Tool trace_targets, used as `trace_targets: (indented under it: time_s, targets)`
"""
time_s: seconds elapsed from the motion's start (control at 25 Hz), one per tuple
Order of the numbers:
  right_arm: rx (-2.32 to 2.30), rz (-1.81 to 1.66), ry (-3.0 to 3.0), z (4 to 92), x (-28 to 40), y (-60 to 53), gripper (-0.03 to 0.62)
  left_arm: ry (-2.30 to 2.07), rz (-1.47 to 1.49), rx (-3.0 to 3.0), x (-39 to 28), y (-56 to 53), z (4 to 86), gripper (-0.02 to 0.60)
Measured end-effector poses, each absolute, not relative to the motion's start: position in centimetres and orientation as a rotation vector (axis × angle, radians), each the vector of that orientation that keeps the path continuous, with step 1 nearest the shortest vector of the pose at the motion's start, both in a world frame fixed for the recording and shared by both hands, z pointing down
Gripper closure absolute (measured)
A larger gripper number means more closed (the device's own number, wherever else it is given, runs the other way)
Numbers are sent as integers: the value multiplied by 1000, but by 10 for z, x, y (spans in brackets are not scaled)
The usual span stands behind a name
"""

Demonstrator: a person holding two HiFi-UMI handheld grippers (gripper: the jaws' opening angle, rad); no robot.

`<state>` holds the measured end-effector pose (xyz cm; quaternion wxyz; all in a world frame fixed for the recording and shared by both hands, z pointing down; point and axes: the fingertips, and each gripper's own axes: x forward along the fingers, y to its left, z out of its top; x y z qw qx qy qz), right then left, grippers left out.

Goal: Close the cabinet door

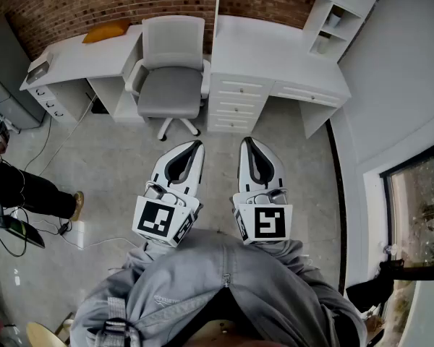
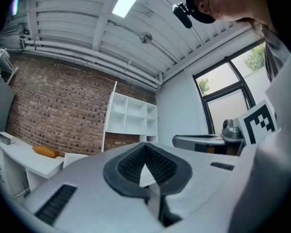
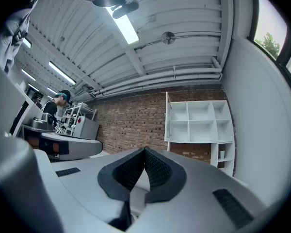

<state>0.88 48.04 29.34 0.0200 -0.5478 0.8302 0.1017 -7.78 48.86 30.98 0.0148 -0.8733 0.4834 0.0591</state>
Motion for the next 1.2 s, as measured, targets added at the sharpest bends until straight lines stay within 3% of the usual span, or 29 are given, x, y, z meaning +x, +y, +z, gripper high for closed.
trace_targets:
  time_s: [0.8, 1.2]
  targets:
    - [-1638, 252, 2586, 304, 56, 489, 568, 1543, 183, -2686, -33, 503, 313, 577]
    - [-1579, 248, 2637, 314, 34, 450, 568, 1600, 197, -2685, -52, 461, 326, 577]
